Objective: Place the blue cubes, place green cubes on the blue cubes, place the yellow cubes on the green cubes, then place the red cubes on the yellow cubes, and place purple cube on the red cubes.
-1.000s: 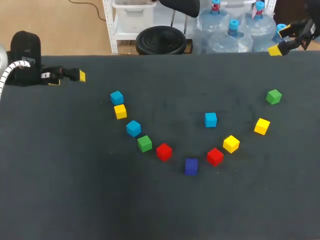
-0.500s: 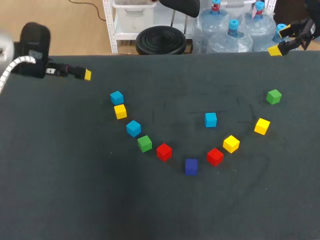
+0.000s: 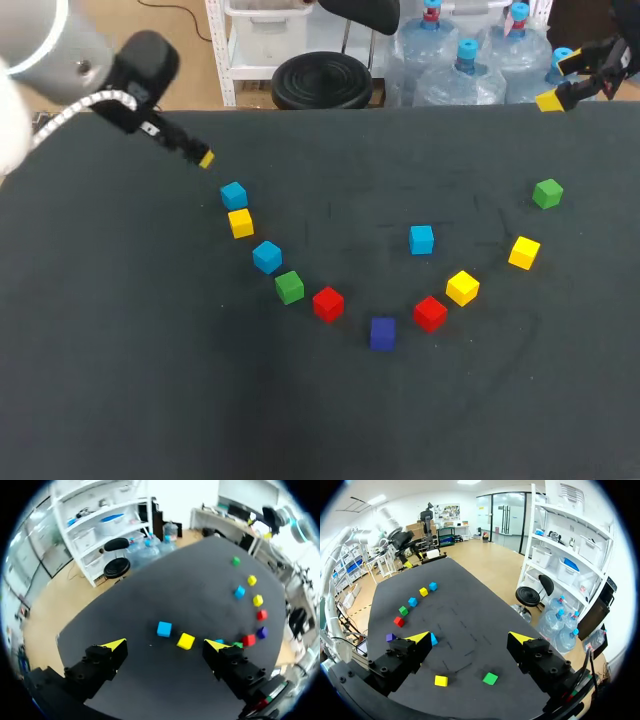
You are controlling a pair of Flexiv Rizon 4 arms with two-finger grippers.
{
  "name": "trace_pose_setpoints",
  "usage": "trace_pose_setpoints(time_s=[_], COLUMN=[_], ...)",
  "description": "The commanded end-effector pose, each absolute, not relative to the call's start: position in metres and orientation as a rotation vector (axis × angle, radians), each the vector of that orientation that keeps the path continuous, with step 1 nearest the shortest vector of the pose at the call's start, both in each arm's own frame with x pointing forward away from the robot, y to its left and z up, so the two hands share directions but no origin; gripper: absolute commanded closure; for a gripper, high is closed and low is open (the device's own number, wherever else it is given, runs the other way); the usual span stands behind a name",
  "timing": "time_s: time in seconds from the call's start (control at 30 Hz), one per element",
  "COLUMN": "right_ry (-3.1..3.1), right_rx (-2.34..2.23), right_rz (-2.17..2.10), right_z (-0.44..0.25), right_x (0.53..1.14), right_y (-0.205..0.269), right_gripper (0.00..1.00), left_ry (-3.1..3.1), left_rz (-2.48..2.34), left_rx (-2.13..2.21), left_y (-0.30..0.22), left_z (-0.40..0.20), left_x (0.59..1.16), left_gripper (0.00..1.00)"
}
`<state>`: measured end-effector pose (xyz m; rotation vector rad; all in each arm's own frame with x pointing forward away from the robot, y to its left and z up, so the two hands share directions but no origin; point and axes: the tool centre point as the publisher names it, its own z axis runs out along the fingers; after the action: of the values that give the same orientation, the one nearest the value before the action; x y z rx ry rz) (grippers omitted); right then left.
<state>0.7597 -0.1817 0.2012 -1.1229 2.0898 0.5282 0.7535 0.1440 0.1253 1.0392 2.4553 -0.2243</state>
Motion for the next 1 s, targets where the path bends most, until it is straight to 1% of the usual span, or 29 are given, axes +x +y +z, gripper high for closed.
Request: trace_pose_setpoints(time_s=[0.03,0.13,0.27,0.6,0.77,1.0], right_ry=[2.089,2.089,2.089,2.089,2.089,2.089], right_rx=[-1.122,-1.122,-1.122,-1.122,-1.122,-1.122], right_rz=[0.527,0.527,0.527,0.527,0.527,0.527], right_z=[0.201,0.201,0.201,0.201,0.201,0.201], right_x=[0.759,0.759,0.759,0.759,0.759,0.759], right_y=[-0.182,-0.182,-0.182,-0.182,-0.182,-0.182], right_gripper=[0.00,0.00,0.00,0.00,0.00,0.00], left_ry=[2.581,2.555,2.516,2.484,2.530,2.634], left_rz=[0.199,0.224,0.104,0.033,-0.025,-0.141], left_rx=[1.810,1.889,1.975,2.134,2.133,2.023], left_y=[0.134,0.135,0.132,0.122,0.127,0.135], left_z=[0.098,0.082,0.062,0.023,0.012,0.009], left_x=[0.795,0.807,0.819,0.838,0.841,0.837], left_gripper=[0.00,0.00,0.00,0.00,0.00,0.00])
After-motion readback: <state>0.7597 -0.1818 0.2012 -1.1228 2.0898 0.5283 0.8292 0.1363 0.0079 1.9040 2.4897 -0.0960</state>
